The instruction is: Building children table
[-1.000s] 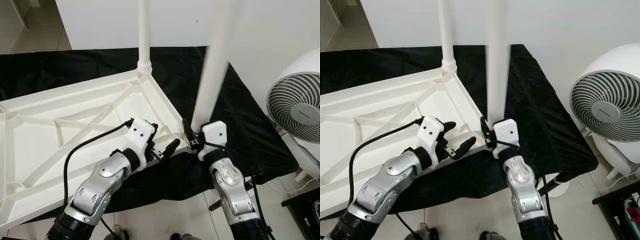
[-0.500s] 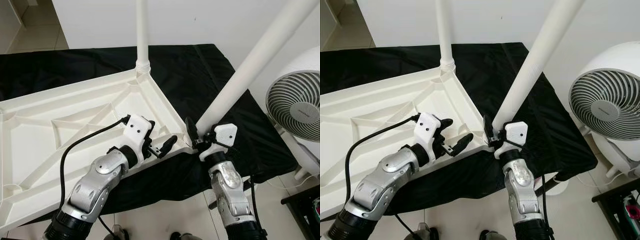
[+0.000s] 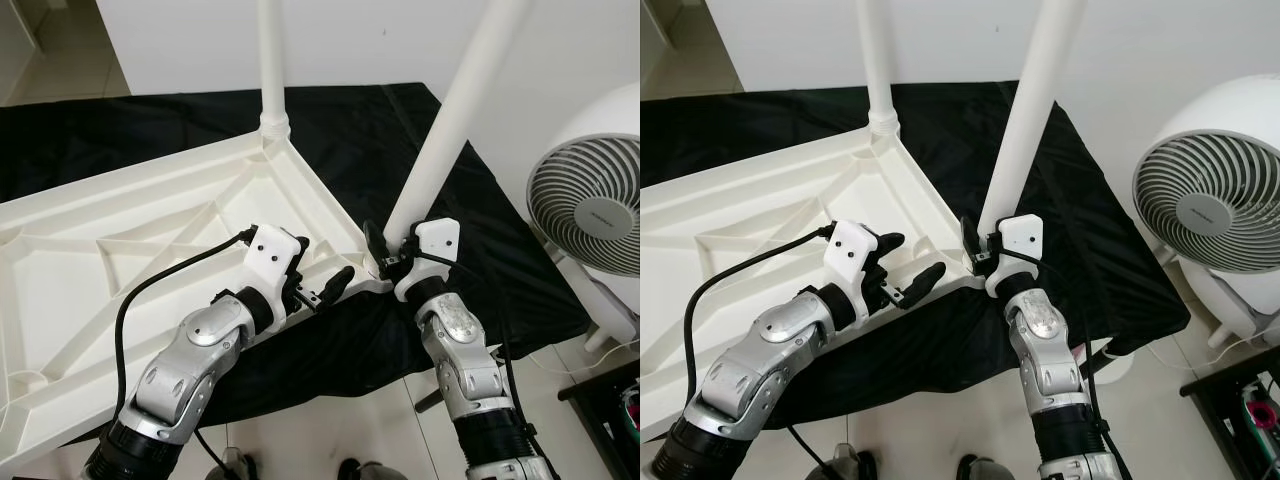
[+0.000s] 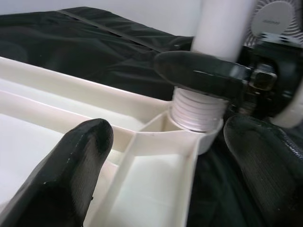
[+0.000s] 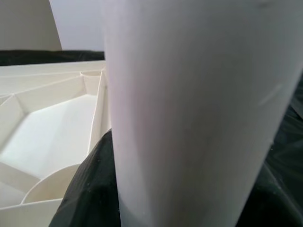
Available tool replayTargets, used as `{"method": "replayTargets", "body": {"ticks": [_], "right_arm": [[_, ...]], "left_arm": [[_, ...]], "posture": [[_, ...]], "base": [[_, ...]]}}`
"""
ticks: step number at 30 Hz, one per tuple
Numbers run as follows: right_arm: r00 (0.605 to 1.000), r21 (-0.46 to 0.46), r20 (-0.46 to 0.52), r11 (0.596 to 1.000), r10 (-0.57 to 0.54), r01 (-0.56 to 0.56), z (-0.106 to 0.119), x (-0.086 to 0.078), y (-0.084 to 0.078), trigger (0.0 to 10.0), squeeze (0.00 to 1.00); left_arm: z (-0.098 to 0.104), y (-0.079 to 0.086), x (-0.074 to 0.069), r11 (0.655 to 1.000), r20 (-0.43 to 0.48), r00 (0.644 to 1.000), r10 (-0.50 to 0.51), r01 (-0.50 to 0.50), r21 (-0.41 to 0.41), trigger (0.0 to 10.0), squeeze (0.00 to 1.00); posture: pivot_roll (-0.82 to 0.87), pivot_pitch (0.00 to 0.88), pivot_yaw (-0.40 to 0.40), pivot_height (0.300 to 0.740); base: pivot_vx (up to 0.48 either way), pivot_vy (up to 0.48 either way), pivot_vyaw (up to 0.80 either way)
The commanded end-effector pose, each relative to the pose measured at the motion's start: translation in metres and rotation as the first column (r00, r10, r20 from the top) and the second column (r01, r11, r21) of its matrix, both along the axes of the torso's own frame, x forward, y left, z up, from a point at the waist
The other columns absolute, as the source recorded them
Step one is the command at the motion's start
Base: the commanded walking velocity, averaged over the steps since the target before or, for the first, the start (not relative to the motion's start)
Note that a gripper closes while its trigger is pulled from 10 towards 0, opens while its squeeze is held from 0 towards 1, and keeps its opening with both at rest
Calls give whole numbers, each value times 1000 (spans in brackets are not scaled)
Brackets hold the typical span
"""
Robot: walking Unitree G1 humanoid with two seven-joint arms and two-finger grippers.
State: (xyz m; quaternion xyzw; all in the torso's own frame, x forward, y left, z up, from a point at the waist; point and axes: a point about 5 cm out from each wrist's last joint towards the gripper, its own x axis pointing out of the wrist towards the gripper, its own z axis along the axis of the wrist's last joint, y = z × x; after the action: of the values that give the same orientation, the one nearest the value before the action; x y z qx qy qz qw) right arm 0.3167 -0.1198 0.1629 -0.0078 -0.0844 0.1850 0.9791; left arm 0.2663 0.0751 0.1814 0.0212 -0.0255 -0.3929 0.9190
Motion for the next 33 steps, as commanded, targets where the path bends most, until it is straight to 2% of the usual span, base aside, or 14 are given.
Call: {"method": "replayTargets", "body": {"ticks": [1,3,6,8,9,11,13,14,15,17,25,27,30,33], "right_arm": [[975,-35,-222,999,-1,-7,-44,-5,-2,10000,0],[977,-39,-211,999,-8,0,-43,-5,-3,10000,0],[969,45,-243,998,-29,41,-42,0,-7,10000,0],[969,45,-243,998,-29,41,-42,0,-7,10000,0],[961,77,-270,993,-63,87,-44,2,-10,10000,0],[957,88,-281,991,-76,105,-45,2,-11,10000,0],[958,79,-276,991,-82,107,-45,2,-11,10000,0],[965,10,-244,995,-94,99,-44,2,-11,10000,0],[965,10,-244,995,-94,99,-44,2,-11,10000,0],[980,-66,-180,995,-84,74,-41,0,-8,10000,0],[989,-167,-144,986,-42,18,-46,-7,-1,10000,0],[990,-177,-131,984,-46,23,-46,-8,-1,10000,0],[984,-109,-168,993,-64,46,-52,-13,-7,10000,0],[982,-92,-167,993,-90,75,-55,-15,-11,10000,0]], "left_arm": [[1,1,-3,999,-2,999,-38,38,5,10000,0],[1,1,-3,999,-2,999,-36,36,5,10000,0],[1,1,-2,1000,-2,1000,-30,31,7,10000,0],[1,1,-2,1000,-2,1000,-30,31,7,10000,0],[1,2,-2,999,-1,1000,-31,31,8,10000,0],[2,2,-2,999,0,1000,-31,31,8,10000,0],[2,2,-2,1000,1,1000,-29,29,10,10000,0],[2,2,-2,1000,2,1000,-29,29,8,10000,0],[2,2,-2,1000,2,1000,-29,29,8,10000,0],[3,2,-1,1000,2,1000,-29,29,9,10000,0],[4,5,-1,1000,3,1000,-19,18,2,10000,0],[5,5,-1,1000,4,1000,-15,15,2,10000,0],[5,6,-1,1000,5,1000,-11,11,3,10000,0],[6,6,0,1000,5,1000,-7,7,2,10000,0]], "posture": [[119,190,-10,740],[119,190,-10,740],[122,185,-13,740],[122,185,-13,740],[125,179,-12,740],[125,179,-12,740],[125,179,-12,740],[124,175,-12,740],[124,175,-12,740],[124,174,-13,740],[126,179,-14,740],[126,179,-14,740],[130,185,-13,740],[130,185,-13,740]], "base": [[0,0,0],[0,0,0],[0,0,0],[0,0,0],[0,0,0],[0,0,0],[0,0,0],[0,0,0],[0,0,0],[0,0,0],[0,0,0],[0,0,0],[0,0,0],[0,0,0]]}}
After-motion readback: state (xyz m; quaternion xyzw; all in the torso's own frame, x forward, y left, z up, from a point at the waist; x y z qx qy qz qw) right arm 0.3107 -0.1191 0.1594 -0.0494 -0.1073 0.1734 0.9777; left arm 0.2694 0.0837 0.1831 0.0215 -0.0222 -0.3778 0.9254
